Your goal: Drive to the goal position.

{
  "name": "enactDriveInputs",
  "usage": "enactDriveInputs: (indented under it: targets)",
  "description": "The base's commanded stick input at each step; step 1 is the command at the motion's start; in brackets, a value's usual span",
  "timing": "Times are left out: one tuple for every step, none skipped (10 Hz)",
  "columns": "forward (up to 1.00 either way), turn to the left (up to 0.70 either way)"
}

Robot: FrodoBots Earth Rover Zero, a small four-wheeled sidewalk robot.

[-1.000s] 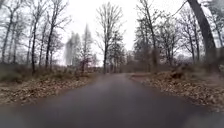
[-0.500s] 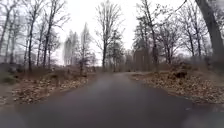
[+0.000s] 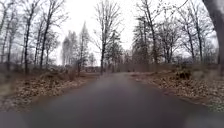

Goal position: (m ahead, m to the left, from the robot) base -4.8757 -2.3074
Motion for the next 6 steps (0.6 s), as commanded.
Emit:
enactDriveInputs:
  targets:
    - [1.0,0.0]
    - [1.0,0.18]
    - [1.0,0.36]
    - [1.0,0.34]
    - [1.0,0.14]
    - [1.0,0.04]
